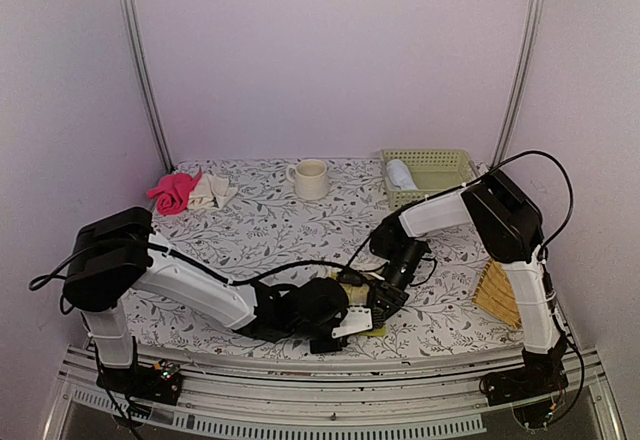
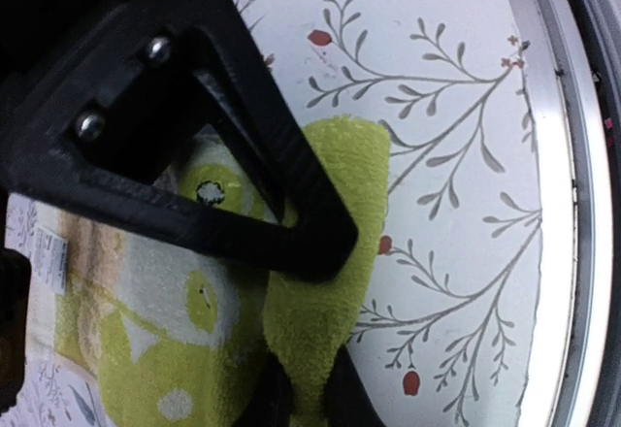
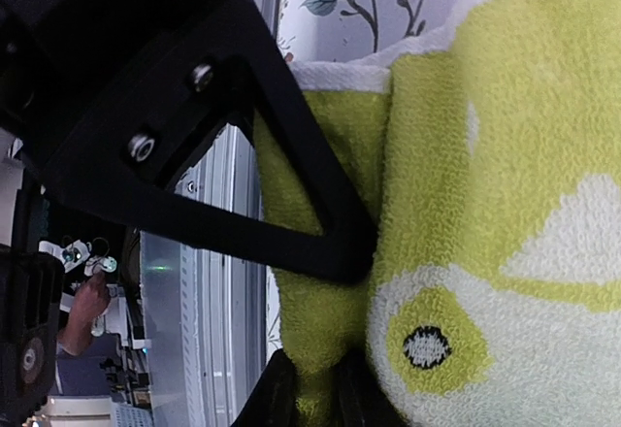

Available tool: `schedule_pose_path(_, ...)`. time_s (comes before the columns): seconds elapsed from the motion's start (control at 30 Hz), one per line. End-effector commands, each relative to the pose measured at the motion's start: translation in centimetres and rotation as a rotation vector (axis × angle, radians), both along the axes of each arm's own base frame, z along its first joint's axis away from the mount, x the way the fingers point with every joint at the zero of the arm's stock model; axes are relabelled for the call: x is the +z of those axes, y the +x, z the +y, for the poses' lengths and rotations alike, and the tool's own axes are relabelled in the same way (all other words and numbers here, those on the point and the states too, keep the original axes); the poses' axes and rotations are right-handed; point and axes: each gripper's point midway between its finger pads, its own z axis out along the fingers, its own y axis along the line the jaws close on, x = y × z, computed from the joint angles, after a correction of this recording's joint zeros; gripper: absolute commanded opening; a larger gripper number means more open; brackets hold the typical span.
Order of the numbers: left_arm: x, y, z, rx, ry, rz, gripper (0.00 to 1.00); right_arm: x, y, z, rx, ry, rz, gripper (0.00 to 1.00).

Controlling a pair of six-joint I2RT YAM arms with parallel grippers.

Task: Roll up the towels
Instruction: Roll the towel at the center of the board.

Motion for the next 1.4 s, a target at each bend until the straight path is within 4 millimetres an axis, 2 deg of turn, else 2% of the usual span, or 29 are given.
schedule_pose_path(0.0, -0.9, -0.8, 0.4, 0.004, 0.065, 0.066, 0.05, 2.1, 1.2, -0.3, 0.021, 0.039, -0.098, 0.27)
schedule_pose_path(0.1, -1.4, -2.3, 0.9, 0.000, 0.104, 0.177, 0.03, 5.2, 2.8, -0.3, -0.014, 0.103, -0.176, 0.36)
schedule_pose_path(0.17, -1.7, -3.5, 1.1, -0.001, 0.129, 0.260, 0.03, 5.5, 3.9, -0.5, -0.039, 0.096, -0.226, 0.37)
schedule_pose_path(0.27, -2.1, -4.7, 1.2, 0.014, 0.160, 0.361, 0.03, 2.8, 5.7, -0.7, -0.078, -0.001, -0.324, 0.36)
schedule_pose_path(0.4, -1.7, -5.5, 1.0, 0.035, 0.152, 0.443, 0.03, -0.9, 6.8, -0.6, -0.101, -0.111, -0.373, 0.32)
schedule_pose_path(0.47, -2.9, -6.0, 1.0, 0.053, 0.164, 0.525, 0.03, -2.3, 7.5, -0.6, -0.116, -0.164, -0.401, 0.31)
schedule_pose_path(0.57, -3.1, -5.8, 0.9, 0.099, 0.118, 0.671, 0.03, -3.8, 8.5, -0.8, -0.138, -0.232, -0.423, 0.30)
schedule_pose_path(0.63, -3.1, -5.7, 0.9, 0.117, 0.088, 0.781, 0.04, -3.8, 8.8, -0.8, -0.152, -0.242, -0.424, 0.30)
schedule_pose_path(0.73, -3.3, -5.0, 0.9, 0.168, 0.056, 0.912, 0.04, -1.2, 9.0, -0.2, -0.167, -0.169, -0.414, 0.31)
schedule_pose_path(0.87, -3.3, -4.1, 1.3, 0.230, -0.006, 1.093, 0.05, 4.9, 10.3, -0.2, -0.220, -0.043, -0.488, 0.33)
schedule_pose_path(1.0, -4.2, -4.3, 1.8, 0.281, -0.015, 1.199, 0.05, 11.0, 11.0, -1.3, -0.293, 0.068, -0.623, 0.35)
schedule_pose_path(1.07, -4.0, -4.6, 1.8, 0.277, -0.047, 1.222, 0.06, 13.2, 10.7, -2.1, -0.324, 0.106, -0.674, 0.36)
schedule_pose_path(1.2, -4.1, -4.6, 2.0, 0.296, -0.114, 1.270, 0.06, 15.1, 7.0, -3.4, -0.276, 0.208, -0.718, 0.36)
schedule_pose_path(1.27, -4.5, -4.4, 2.2, 0.323, -0.133, 1.313, 0.06, 13.7, 5.3, -3.9, -0.214, 0.202, -0.784, 0.37)
schedule_pose_path(1.37, -4.7, -4.1, 2.2, 0.355, -0.162, 1.362, 0.06, 11.0, 2.9, -3.3, -0.094, 0.144, -0.915, 0.39)
